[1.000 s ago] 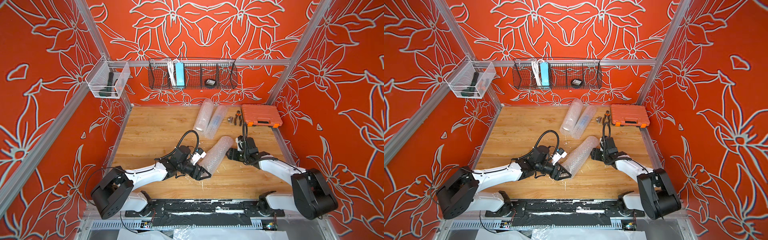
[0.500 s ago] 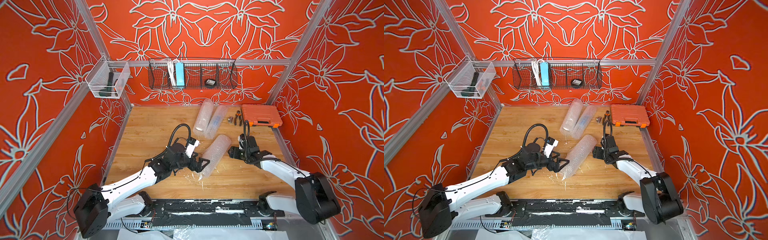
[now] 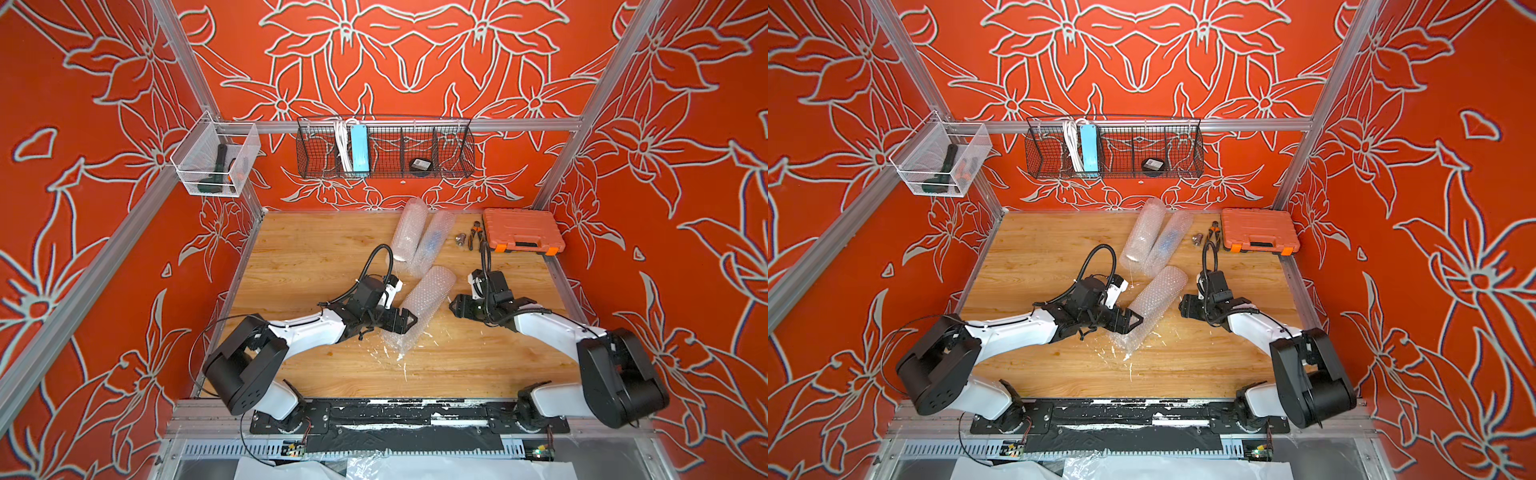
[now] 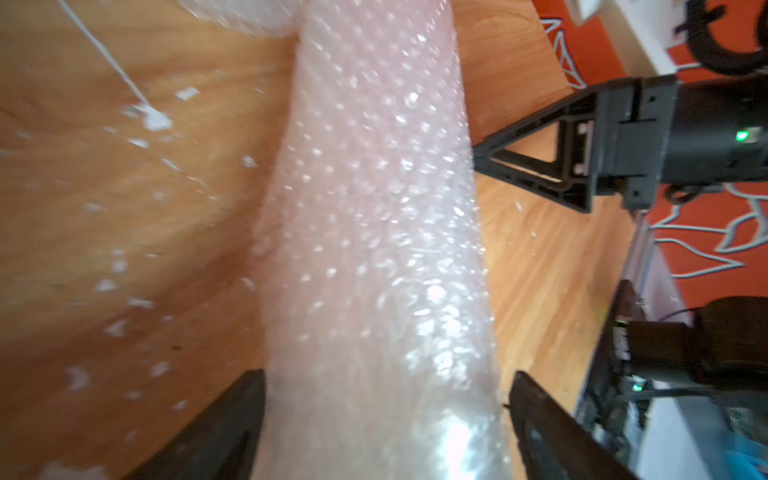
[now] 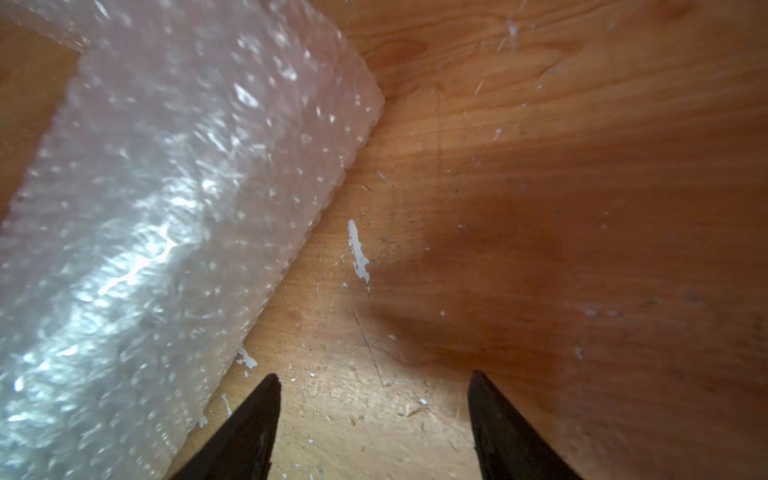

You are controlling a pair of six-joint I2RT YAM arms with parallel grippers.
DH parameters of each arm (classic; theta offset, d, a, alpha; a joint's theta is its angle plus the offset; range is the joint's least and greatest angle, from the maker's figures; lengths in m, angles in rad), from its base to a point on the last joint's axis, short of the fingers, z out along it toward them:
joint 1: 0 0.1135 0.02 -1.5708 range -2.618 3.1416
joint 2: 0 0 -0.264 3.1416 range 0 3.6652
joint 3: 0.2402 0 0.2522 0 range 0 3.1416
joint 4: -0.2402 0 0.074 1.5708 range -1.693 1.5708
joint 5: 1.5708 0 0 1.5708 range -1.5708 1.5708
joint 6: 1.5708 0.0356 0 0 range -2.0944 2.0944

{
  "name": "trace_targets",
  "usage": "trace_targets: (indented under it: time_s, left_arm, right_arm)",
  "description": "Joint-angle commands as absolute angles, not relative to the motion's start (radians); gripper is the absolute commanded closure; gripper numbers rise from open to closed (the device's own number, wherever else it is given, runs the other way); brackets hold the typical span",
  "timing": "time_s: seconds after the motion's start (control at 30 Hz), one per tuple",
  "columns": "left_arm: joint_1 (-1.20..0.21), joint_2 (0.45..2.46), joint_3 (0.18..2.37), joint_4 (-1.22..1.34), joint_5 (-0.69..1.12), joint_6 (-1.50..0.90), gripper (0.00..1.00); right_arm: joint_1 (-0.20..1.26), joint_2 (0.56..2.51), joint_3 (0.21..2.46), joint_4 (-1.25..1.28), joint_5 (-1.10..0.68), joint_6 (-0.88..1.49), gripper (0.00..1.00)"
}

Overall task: Unwrap the vase from the bubble wrap
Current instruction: Adjust the bubble wrap at the center of the board.

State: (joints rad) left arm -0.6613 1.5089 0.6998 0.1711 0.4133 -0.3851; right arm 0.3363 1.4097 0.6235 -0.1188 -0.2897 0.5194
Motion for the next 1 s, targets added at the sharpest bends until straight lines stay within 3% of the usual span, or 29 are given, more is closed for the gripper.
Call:
trace_targets:
  time_s: [0.0, 0.3, 0.43, 0.73, 0.97]
  left_arm:
    - [-0.661, 1.499, 0.712, 0.218, 0.586, -0.39, 0.18]
    - [-0.666, 1.372, 0.611, 0.306, 0.722, -0.424, 0.21]
    - [-0.671, 1.38, 0.569, 0.338, 0.715, -0.45, 0.23]
    - [-0.687, 1.409, 0.567, 0.341, 0.701, -0.45, 0.26]
    - [-0.698, 1.426, 0.584, 0.344, 0.706, -0.451, 0.27]
  right_arm:
    - [0.35, 1.45, 0.665, -0.081, -0.37, 0.52, 0.32]
    - [0.411, 1.509, 0.684, -0.037, -0.439, 0.532, 0.32]
    - [0.434, 1.522, 0.706, -0.082, -0.392, 0.521, 0.32]
    - [0.431, 1.322, 0.692, -0.216, -0.247, 0.512, 0.27]
    - [0.433, 1.24, 0.707, -0.17, -0.457, 0.56, 0.18]
